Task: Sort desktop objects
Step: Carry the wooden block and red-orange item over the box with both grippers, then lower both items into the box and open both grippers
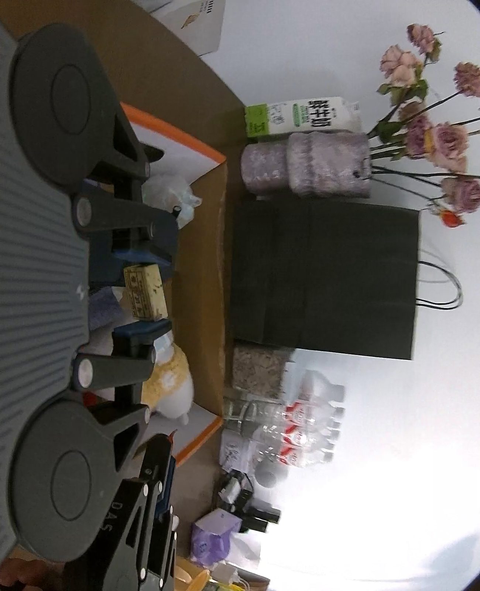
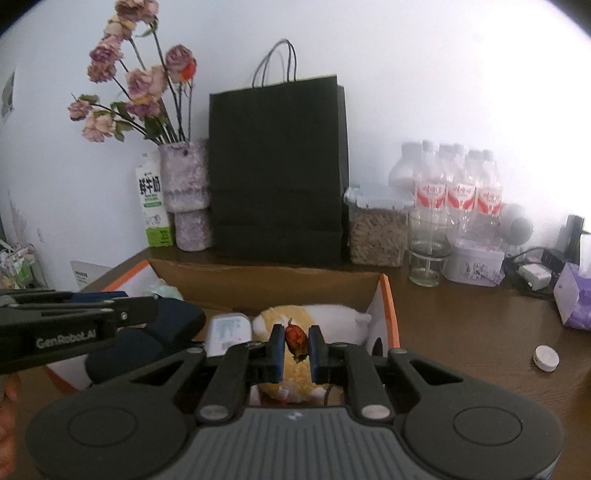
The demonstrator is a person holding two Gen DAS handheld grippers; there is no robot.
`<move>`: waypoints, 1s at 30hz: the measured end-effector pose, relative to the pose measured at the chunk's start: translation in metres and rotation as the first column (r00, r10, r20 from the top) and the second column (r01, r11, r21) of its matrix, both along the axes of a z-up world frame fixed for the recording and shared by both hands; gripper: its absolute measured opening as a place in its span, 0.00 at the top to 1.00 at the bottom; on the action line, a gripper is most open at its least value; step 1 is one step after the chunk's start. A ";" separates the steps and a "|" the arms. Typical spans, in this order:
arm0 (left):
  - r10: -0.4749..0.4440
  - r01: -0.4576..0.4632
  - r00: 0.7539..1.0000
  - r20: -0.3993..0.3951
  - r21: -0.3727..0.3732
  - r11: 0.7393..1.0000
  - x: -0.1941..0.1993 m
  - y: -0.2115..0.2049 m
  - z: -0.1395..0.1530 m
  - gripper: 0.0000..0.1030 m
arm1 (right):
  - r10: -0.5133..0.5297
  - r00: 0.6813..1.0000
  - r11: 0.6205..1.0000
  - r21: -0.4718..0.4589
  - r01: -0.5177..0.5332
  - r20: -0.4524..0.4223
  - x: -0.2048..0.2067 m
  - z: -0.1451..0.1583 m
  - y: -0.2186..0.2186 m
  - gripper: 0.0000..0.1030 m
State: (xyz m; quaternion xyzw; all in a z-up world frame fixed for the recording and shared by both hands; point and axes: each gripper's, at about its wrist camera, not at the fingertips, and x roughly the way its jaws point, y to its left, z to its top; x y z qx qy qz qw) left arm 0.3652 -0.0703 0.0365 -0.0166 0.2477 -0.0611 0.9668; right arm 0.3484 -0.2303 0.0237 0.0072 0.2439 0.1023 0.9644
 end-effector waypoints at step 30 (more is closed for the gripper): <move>0.075 -0.081 0.995 0.064 0.088 0.993 -0.001 -0.004 -0.010 0.00 | 0.003 0.998 1.000 -0.004 -0.003 0.067 -0.010 -0.005 0.001 0.35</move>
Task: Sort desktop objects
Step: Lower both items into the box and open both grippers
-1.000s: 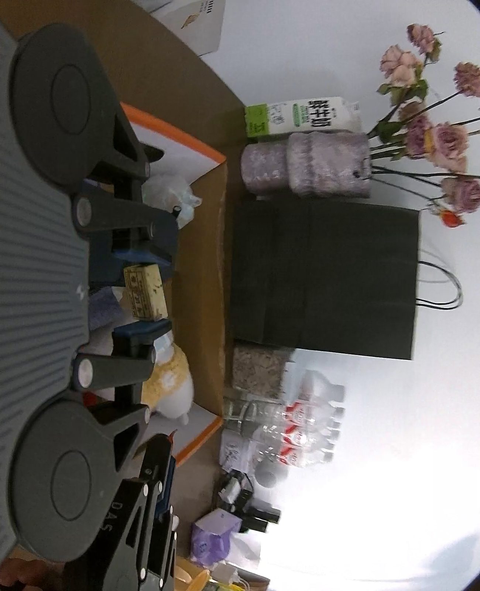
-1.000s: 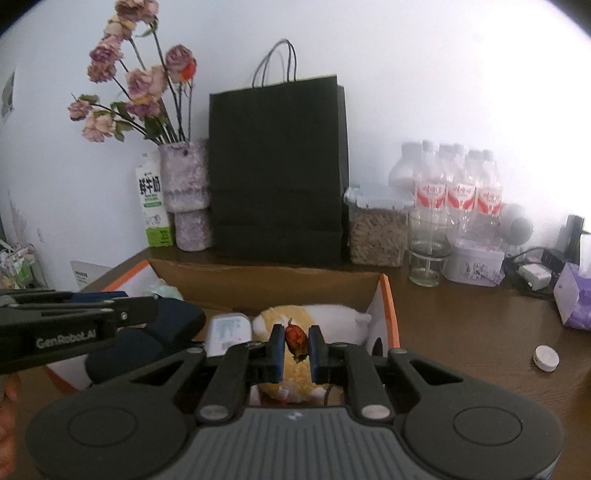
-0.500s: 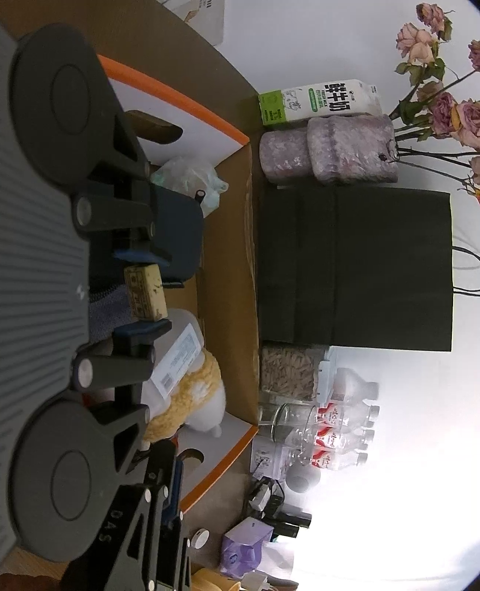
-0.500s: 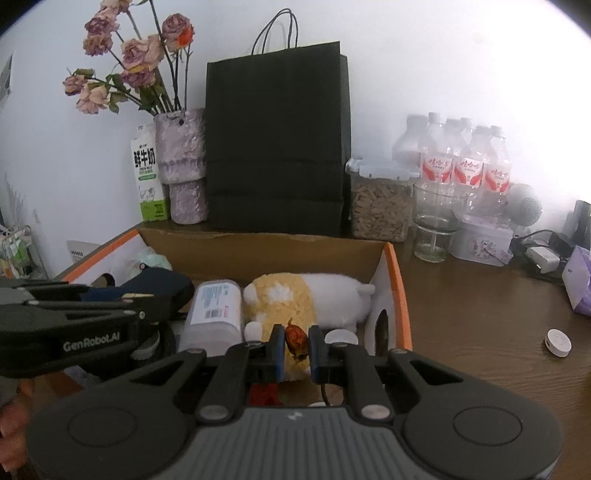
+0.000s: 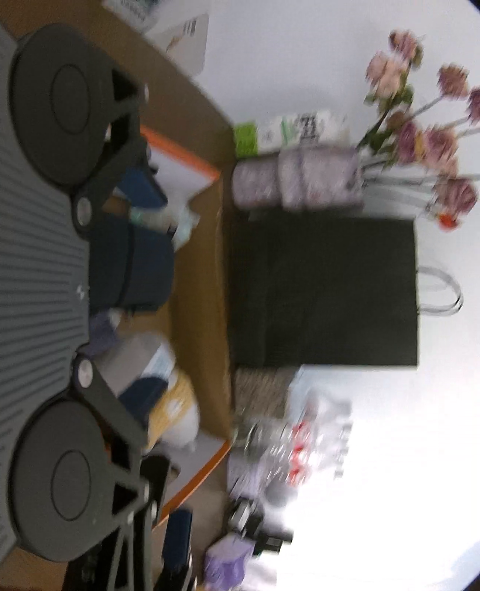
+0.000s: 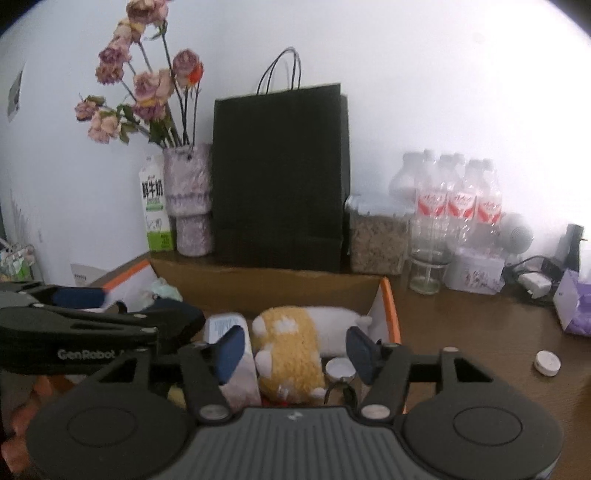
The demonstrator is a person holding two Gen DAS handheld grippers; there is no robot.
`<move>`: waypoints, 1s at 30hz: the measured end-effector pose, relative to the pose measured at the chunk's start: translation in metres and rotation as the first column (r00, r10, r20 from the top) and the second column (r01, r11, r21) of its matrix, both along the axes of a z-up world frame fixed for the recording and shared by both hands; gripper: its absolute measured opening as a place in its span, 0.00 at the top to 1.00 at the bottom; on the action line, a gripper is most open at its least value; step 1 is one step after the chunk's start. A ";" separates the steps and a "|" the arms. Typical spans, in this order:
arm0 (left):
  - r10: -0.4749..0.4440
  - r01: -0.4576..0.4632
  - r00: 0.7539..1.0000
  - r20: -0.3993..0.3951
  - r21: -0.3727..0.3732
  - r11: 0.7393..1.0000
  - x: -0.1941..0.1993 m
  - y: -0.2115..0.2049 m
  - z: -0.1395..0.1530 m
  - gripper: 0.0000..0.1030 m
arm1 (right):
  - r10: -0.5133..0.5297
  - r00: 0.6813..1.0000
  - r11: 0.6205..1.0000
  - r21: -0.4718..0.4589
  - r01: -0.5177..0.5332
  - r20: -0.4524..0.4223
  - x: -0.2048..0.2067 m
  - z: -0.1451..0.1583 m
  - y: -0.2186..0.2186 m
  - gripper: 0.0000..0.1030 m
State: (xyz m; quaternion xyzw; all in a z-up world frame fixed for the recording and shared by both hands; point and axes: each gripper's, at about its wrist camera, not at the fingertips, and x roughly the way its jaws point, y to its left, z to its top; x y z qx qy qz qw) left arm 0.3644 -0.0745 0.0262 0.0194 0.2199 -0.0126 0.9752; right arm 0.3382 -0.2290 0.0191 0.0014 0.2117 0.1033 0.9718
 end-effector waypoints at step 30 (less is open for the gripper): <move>0.050 -0.046 0.997 0.060 -0.060 0.997 -0.088 0.039 0.028 0.00 | -0.010 0.999 1.000 0.006 0.010 0.047 -0.079 0.024 0.015 0.00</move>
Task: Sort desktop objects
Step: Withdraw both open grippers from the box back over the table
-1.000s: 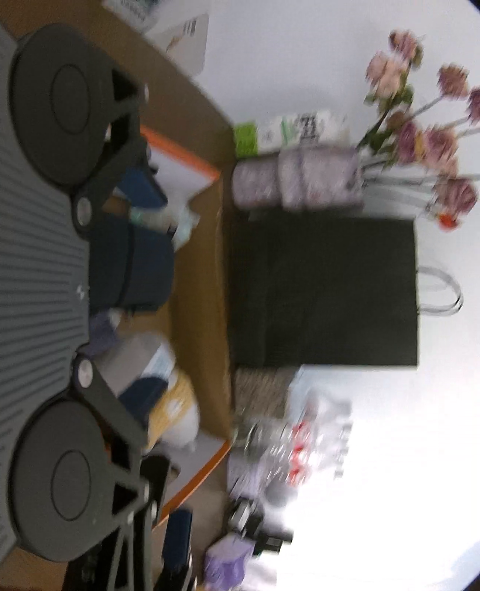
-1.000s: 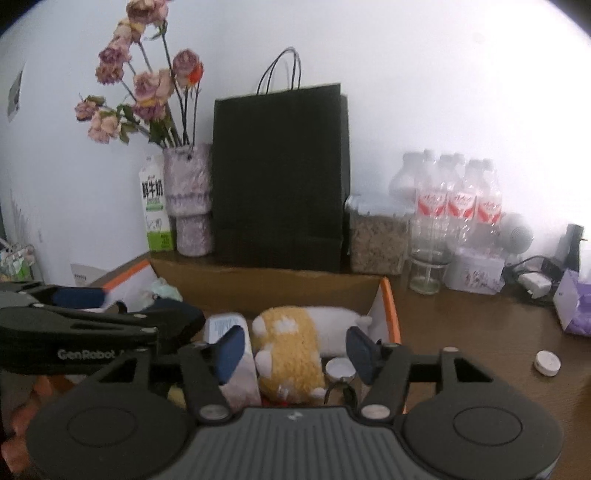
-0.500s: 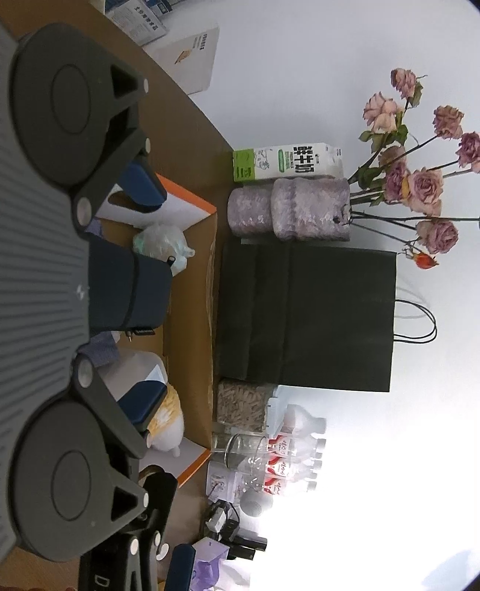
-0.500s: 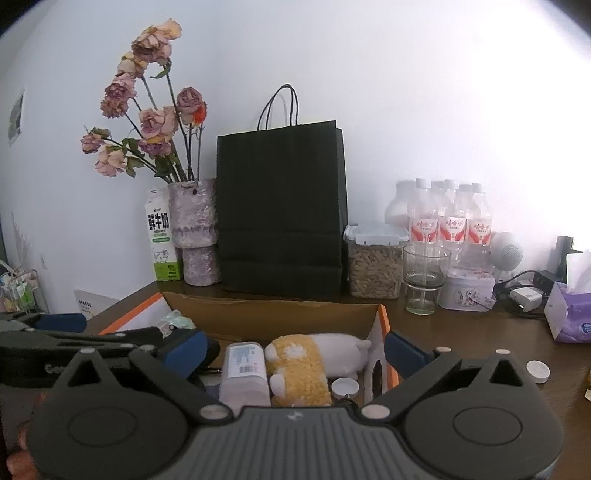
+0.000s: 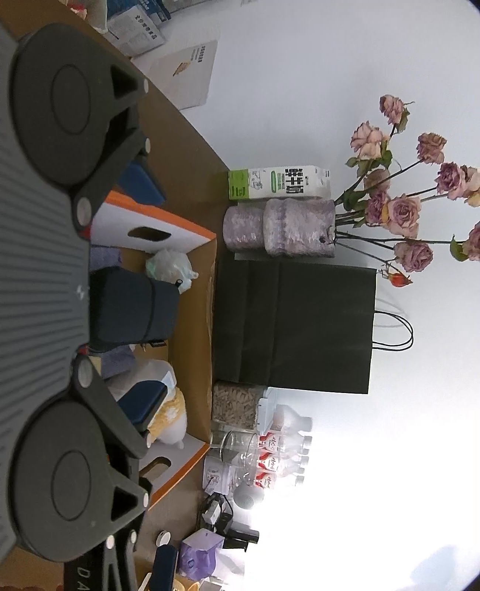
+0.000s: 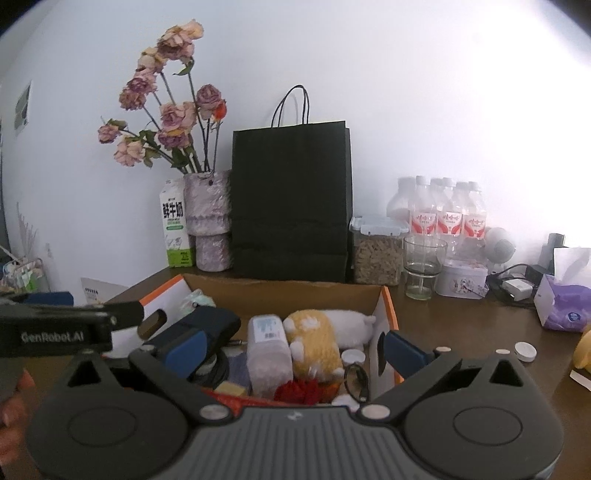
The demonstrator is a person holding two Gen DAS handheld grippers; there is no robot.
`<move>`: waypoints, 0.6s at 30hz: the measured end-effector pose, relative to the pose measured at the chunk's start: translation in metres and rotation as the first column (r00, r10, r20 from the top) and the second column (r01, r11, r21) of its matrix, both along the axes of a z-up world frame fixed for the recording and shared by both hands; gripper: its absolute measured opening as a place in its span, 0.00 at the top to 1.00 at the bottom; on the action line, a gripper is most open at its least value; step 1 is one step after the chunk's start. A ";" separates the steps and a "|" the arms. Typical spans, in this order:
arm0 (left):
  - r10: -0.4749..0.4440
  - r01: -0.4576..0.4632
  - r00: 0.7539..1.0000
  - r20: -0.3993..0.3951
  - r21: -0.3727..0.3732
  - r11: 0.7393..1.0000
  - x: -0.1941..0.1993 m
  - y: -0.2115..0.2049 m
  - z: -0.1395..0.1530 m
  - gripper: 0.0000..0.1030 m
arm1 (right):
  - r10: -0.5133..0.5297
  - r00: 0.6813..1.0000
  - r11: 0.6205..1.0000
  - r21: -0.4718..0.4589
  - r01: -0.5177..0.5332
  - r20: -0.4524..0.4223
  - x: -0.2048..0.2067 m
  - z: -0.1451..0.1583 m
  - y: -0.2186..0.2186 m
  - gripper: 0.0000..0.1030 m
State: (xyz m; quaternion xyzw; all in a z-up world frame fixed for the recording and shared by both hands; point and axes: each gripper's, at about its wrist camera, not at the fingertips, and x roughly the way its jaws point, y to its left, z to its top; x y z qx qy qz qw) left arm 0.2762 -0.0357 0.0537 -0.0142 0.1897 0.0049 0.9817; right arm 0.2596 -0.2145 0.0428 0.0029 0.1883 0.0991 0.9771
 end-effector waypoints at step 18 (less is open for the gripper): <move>0.020 -0.019 0.998 -0.065 0.022 1.000 -0.038 0.028 -0.023 0.00 | -0.018 0.993 0.998 -0.068 0.010 -0.117 -0.031 -0.037 0.007 0.01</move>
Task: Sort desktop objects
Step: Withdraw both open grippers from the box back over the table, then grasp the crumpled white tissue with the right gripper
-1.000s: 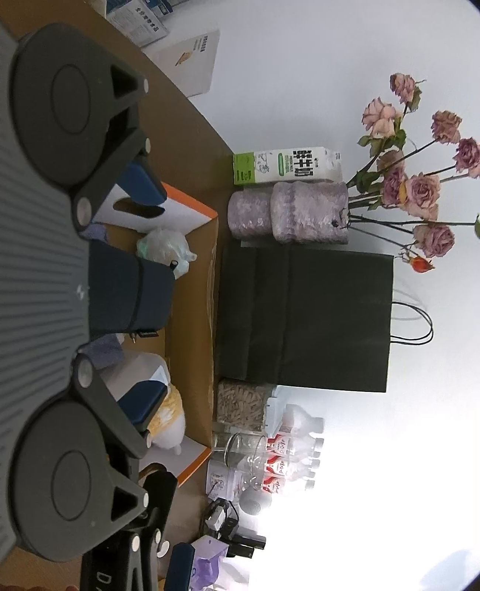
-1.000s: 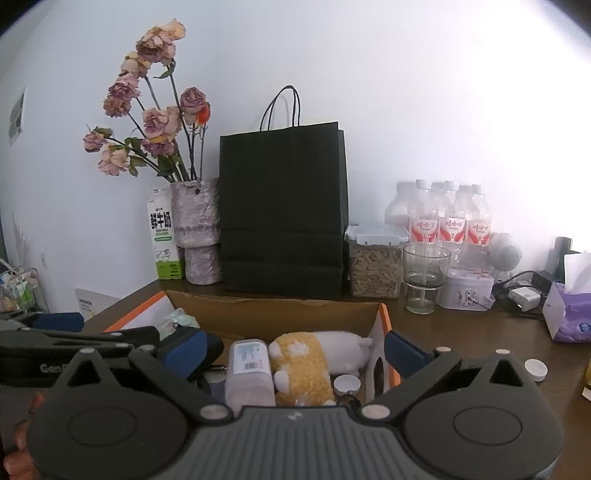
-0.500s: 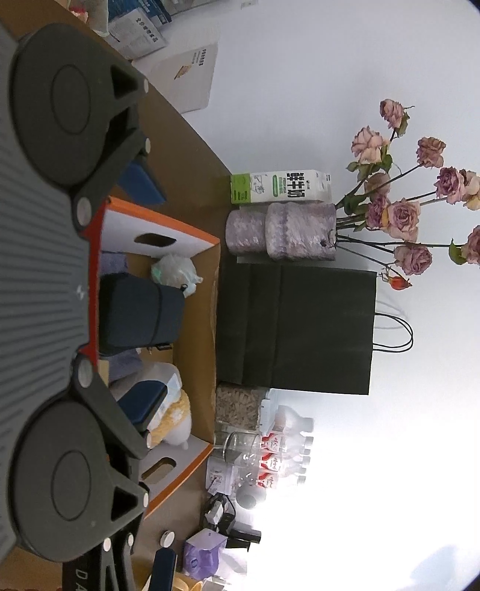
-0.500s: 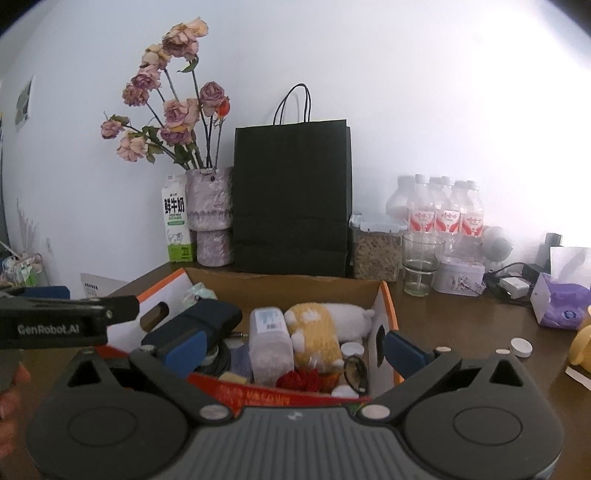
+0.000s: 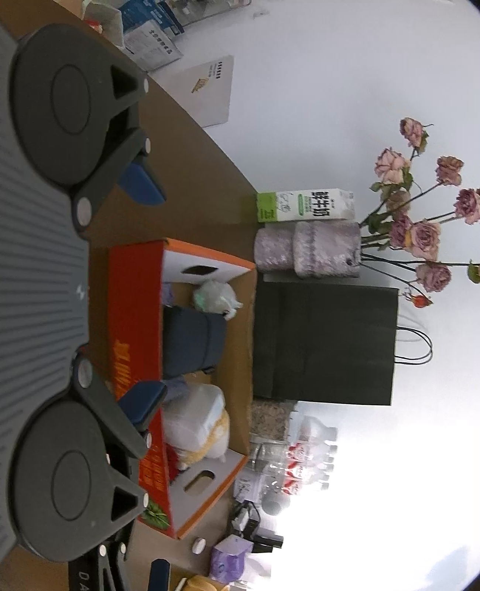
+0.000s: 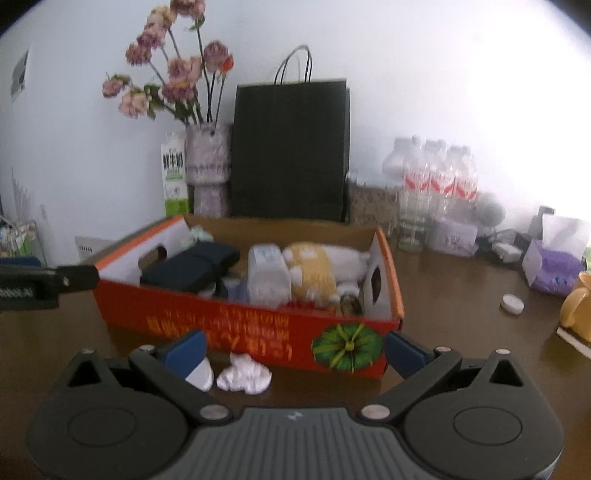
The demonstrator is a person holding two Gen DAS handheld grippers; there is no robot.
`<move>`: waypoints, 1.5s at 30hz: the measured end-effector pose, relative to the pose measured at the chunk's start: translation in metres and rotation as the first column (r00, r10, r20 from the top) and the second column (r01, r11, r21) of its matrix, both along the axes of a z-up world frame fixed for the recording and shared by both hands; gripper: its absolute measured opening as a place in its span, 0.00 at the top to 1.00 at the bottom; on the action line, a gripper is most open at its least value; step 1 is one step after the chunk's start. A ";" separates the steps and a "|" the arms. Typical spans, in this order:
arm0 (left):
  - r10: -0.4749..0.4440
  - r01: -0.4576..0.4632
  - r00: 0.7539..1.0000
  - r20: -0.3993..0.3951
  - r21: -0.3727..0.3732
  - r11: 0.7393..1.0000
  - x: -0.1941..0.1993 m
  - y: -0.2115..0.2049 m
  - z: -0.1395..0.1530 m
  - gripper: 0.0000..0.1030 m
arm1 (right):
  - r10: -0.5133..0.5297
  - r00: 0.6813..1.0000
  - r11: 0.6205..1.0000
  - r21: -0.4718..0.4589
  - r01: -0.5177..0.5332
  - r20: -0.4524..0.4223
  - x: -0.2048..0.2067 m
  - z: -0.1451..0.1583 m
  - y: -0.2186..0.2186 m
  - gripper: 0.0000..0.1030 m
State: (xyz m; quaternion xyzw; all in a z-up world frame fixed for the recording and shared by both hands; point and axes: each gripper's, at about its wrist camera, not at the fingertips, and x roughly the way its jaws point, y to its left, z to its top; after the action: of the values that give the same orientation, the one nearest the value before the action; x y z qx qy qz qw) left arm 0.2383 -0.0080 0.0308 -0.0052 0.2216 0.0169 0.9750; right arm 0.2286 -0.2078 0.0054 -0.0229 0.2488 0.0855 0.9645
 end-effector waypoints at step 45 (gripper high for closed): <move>-0.093 0.096 0.981 -0.170 0.006 0.995 0.030 -0.055 -0.046 0.00 | 0.019 0.991 0.999 0.040 -0.014 -0.129 0.032 -0.034 -0.017 0.79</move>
State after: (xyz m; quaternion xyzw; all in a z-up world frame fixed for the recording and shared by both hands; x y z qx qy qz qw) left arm 0.2679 -0.0633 -0.0155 0.0138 0.3038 -0.0274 0.9523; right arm 0.2606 -0.2252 -0.0283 -0.0004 0.3089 0.0997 0.9459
